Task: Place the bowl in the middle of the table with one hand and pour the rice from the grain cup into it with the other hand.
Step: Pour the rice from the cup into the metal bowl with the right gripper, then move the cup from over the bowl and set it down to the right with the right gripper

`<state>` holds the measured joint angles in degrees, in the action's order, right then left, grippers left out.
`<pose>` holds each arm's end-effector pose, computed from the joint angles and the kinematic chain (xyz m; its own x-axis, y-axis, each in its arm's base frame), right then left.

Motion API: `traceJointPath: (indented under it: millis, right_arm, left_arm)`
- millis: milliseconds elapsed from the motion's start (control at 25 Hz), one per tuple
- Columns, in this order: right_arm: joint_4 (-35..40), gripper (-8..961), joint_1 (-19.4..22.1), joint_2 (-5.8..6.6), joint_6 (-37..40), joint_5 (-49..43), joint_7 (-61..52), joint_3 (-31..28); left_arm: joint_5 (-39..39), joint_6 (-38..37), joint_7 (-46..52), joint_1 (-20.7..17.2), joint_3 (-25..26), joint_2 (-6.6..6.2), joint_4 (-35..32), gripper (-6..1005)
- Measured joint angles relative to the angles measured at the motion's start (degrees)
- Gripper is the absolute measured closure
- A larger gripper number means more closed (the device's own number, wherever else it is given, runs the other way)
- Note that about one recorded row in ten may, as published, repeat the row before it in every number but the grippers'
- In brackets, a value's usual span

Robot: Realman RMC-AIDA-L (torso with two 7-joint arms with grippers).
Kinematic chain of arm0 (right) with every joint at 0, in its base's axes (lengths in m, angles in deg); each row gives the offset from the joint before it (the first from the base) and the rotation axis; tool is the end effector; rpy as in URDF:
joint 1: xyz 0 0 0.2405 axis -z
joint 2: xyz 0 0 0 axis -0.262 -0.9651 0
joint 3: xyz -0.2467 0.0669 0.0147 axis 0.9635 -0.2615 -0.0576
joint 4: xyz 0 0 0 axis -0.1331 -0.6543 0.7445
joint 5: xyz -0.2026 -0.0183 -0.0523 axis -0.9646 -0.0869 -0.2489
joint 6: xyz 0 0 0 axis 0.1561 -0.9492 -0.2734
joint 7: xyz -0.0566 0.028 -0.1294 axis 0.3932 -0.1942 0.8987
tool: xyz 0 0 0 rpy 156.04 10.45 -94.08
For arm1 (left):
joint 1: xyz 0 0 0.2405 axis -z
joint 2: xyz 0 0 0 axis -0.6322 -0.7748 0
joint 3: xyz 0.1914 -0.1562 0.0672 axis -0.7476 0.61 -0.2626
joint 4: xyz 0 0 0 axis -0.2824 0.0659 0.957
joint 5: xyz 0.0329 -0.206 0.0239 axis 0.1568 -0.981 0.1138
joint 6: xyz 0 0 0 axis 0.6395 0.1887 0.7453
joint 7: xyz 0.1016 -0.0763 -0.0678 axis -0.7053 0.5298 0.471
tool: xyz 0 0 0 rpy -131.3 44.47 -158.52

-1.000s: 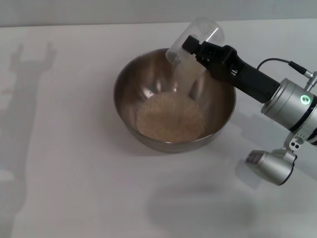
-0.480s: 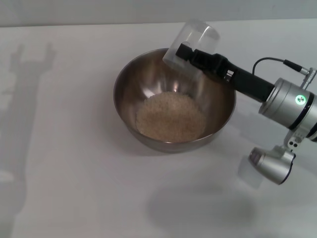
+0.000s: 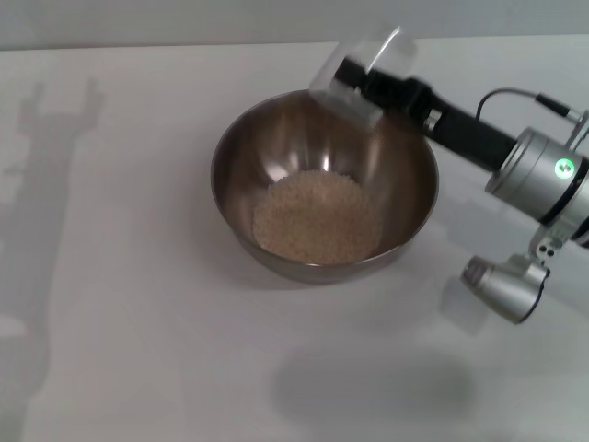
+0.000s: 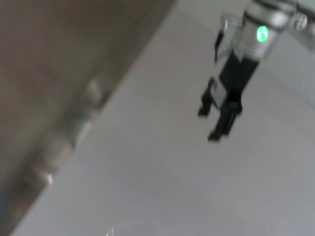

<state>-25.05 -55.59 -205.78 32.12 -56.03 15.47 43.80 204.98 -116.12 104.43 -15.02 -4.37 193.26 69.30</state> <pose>0.2137 0.3473 -0.0451 -0.0151 0.6102 0.7921 0.7249 0.5523 -0.4117 -0.2774 0.3799 0.0418 0.3879 -0.2717 0.8807 0.8982 -0.1028 -0.4273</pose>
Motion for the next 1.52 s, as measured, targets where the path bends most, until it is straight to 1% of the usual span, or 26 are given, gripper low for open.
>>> traceJointPath:
  millis: [200, 360, 520, 680, 800, 880, 960, 1160, 1200, 1320, 1360, 1400, 1440, 1480, 1520]
  right_arm:
    - [-0.26, 941, 0.73, -0.15, -0.61, -0.59, 0.05, 2.05]
    - [-0.28, 940, 0.19, -0.09, -0.16, 2.04, 0.06, 1.12]
    - [-0.42, 940, 0.79, -0.27, -0.33, 2.24, 0.05, 3.43]
    - [-0.50, 940, 0.39, -0.19, -0.11, 4.58, 0.05, 2.71]
    - [-1.44, 940, 1.21, -0.30, -0.30, 4.02, 0.23, 4.57]
    - [-1.64, 941, 1.36, -0.32, -0.28, 3.97, 0.29, 4.68]
    - [-1.88, 941, 1.20, -0.25, 0.09, 6.92, -0.86, 2.79]
    - [-3.25, 941, 1.50, -0.24, 0.57, 9.56, -3.87, 2.10]
    - [-4.87, 941, 1.84, -0.23, 1.12, 12.04, -6.46, 1.50]
    - [-7.65, 941, 2.40, -0.22, 1.95, 15.63, -11.31, 0.42]
    - [-7.65, 941, 2.40, -0.22, 1.95, 15.63, -11.31, 0.42]
    - [-9.78, 941, 2.96, -0.22, 2.88, 17.40, -15.08, -0.92]
    - [-9.78, 941, 2.96, -0.22, 2.88, 17.40, -15.08, -0.92]
    - [-11.03, 941, 3.40, -0.24, 3.38, 17.92, -17.11, -1.92]
    - [-14.01, 941, 4.45, -0.28, 4.34, 18.38, -21.75, -4.87]
  left_arm:
    - [0.00, -0.12, 0.00, 0.18, 0.00, 0.00, 0.00, 155]
    - [0.01, -0.18, 0.00, 0.22, 0.00, -0.01, 0.11, 155]
    - [0.06, -0.22, 0.00, 0.05, 0.00, 0.00, 0.34, 155]
    - [0.07, -0.22, -0.01, -0.06, 0.00, -0.01, 0.38, 155]
    - [0.09, -0.22, -0.01, -0.11, 0.00, -0.01, 0.50, 155]
    - [0.09, -0.22, -0.01, -0.11, 0.00, -0.01, 0.51, 155]
    - [0.09, -0.25, -0.01, -0.11, -0.04, -0.01, 0.52, 155]
    - [0.09, -0.29, 0.00, -0.16, -0.38, -0.01, 0.53, 155]
    - [0.08, -0.31, 0.00, -0.17, -0.50, -0.01, 0.53, 155]
    - [0.08, -0.38, 0.01, -0.19, -0.68, -0.01, 0.58, 155]
    - [0.08, -0.38, 0.02, -0.19, -0.69, -0.01, 0.60, 155]
    - [0.08, -0.38, 0.03, -0.20, -0.70, -0.01, 0.61, 155]
    - [0.08, -0.38, 0.03, -0.20, -0.70, -0.01, 0.61, 155]
    - [0.08, -0.38, 0.03, -0.20, -0.71, -0.01, 0.61, 155]
    - [0.08, -0.38, 0.04, -0.20, -0.71, -0.01, 0.61, 155]
